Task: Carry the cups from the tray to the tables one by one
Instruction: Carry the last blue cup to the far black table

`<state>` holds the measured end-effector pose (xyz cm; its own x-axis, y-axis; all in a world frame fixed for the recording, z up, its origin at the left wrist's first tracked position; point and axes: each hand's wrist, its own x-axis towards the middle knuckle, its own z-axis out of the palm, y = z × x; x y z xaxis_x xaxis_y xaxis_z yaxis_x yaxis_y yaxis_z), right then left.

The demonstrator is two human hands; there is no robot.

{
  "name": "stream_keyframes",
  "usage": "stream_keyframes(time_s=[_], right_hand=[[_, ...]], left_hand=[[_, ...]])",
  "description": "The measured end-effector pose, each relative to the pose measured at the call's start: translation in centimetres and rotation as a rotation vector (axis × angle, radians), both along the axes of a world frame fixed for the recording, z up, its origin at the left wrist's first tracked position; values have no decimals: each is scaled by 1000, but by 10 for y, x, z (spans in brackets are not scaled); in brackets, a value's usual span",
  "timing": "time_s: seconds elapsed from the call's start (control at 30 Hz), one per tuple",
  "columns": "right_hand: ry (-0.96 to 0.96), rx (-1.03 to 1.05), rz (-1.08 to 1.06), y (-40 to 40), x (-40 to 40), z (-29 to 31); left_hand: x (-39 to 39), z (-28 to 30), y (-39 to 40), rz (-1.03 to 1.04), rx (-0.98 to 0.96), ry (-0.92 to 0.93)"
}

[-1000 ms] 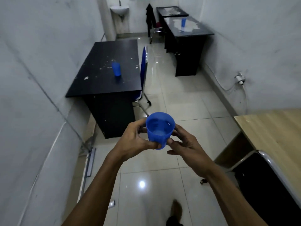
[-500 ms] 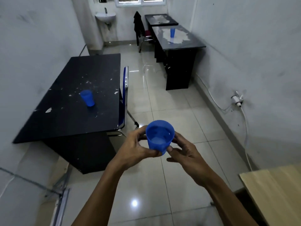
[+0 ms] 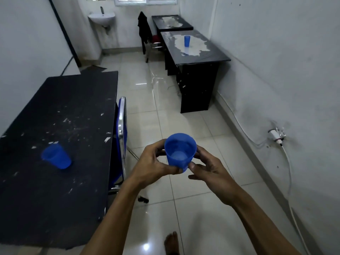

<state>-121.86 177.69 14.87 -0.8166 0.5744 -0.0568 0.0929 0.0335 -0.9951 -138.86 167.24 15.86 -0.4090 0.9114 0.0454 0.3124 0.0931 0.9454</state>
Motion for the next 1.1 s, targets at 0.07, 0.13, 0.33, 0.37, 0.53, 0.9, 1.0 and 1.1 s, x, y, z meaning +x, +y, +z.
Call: stream_keyframes(time_s=[0.07,0.13,0.33,0.37,0.53,0.9,1.0,1.1], right_hand=[[-4,-9,0,33,-30,2],[-3,-12,-9,67,-62,5],[-13,-17,-28,167,-149,5],[-14,-17,-28,181,-161,4],[-11,-17,2,273,-235,-7],[-19,-64,114,480,-418,-13],[-16,-73,131,525,-467,-16],[-11,-84,158,566,-516,-23]], left_hand=[[-30,2,33,1,3,-14],[-63,4,68,2,4,-19],[-151,0,170,7,-17,-30],[-163,0,185,11,-16,-29],[-234,-8,270,48,-9,-30],[-399,-7,459,171,-25,-108],[-446,-10,500,202,-38,-123],[-493,-15,538,214,-37,-132]])
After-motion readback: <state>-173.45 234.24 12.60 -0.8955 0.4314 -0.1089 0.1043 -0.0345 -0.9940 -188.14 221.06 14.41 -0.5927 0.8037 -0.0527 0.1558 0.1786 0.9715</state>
